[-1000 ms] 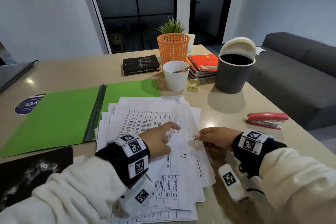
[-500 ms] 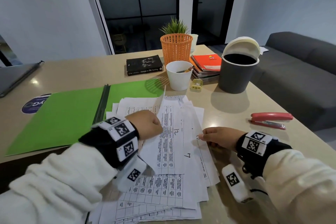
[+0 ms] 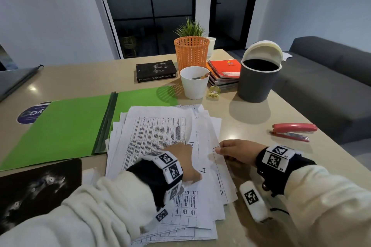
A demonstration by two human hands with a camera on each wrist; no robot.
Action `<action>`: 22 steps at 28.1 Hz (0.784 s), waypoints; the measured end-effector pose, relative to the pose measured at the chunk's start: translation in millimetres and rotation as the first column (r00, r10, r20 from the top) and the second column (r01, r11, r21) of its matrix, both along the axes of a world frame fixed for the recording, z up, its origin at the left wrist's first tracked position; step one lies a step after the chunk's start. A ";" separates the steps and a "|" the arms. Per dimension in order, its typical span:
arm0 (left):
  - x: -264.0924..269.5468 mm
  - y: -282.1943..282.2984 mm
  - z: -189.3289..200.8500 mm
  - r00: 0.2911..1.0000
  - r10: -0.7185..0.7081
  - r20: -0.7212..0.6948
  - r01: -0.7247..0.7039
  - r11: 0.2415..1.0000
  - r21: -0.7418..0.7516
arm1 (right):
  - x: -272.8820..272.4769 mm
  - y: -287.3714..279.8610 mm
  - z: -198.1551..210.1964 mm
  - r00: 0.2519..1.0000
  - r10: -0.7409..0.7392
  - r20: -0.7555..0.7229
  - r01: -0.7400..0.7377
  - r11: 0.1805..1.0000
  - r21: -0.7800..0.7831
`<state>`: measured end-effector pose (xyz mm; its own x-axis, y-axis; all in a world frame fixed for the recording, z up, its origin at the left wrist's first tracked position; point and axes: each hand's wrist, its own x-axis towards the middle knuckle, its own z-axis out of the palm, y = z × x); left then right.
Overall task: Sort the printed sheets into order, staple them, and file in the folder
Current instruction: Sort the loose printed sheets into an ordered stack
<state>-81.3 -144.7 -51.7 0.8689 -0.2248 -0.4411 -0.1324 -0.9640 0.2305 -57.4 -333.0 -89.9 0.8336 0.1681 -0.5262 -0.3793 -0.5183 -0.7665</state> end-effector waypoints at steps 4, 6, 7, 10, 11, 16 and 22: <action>2.2 -9.6 -8.0 0.996 -0.071 0.053 0.065 0.992 0.109 | -1.8 1.7 0.9 1.000 -0.020 -0.003 0.020 1.000 0.009; 3.2 -13.4 -10.7 0.996 -0.068 0.052 0.061 0.989 0.137 | -2.1 2.0 2.4 1.000 -0.024 -0.013 0.025 1.000 0.012; 3.4 -14.2 -11.4 0.997 -0.064 0.048 0.056 0.988 0.143 | -2.1 2.0 3.3 1.000 -0.014 -0.015 0.014 1.000 -0.001; 4.6 -13.6 -12.0 0.998 -0.045 0.045 0.039 0.991 0.127 | 0.6 1.2 2.9 1.000 0.016 -0.019 -0.017 0.999 -0.047; 5.1 -13.0 -11.7 0.998 -0.044 0.043 0.039 0.992 0.121 | 0.8 1.1 2.3 1.000 0.020 -0.024 -0.021 0.999 -0.048; 6.3 -13.0 -12.6 0.997 -0.073 0.026 0.068 0.987 0.145 | 1.0 0.8 2.4 1.000 0.008 -0.006 -0.008 1.000 -0.022; 5.8 -13.0 -12.0 0.992 -0.122 -0.013 0.122 0.970 0.211 | -0.3 -1.0 -0.8 0.997 0.037 0.074 -0.034 0.998 -0.044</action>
